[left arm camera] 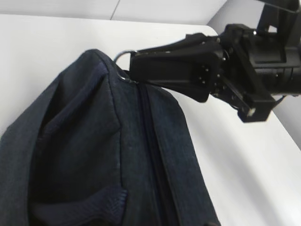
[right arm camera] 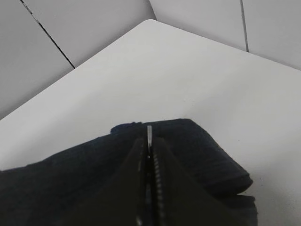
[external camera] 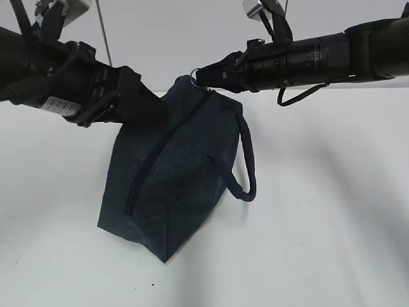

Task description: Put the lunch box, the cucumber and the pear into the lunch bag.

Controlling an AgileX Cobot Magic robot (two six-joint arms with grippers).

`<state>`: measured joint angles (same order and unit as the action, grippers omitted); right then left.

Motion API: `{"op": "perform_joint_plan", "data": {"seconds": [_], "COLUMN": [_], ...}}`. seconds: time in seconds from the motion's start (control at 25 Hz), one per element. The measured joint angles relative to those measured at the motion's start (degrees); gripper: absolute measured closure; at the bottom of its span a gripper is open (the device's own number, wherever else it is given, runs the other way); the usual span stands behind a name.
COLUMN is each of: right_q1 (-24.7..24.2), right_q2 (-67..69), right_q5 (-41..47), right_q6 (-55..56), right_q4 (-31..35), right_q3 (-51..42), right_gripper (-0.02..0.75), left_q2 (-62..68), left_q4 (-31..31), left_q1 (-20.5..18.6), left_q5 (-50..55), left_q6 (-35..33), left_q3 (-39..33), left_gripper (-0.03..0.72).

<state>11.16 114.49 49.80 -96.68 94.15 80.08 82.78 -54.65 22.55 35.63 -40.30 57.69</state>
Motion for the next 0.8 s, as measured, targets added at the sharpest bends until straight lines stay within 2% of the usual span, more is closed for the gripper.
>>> {"op": "perform_joint_plan", "data": {"seconds": [0.32,0.6,0.8], "right_q1": [-1.7,-2.1,-2.2], "right_q2": [0.0,0.0,0.0], "right_q5": [0.3,0.4,0.4], "right_q6": [0.2,0.7,1.0], "right_q4": [1.2,1.6,1.8], "right_q3": [0.0,0.0,0.0], "right_gripper": [0.732,0.732,0.732], "left_q2": [0.0,0.0,-2.2], "left_q4": [5.0,6.8,6.0], "left_q1": [-0.3,-4.7,-7.4], "left_q5": [13.9,23.9,21.7], "left_q6": [0.8,2.4,2.7], "left_q3": [0.5,3.3,5.9], "left_gripper": [0.333,0.333,0.333]}}
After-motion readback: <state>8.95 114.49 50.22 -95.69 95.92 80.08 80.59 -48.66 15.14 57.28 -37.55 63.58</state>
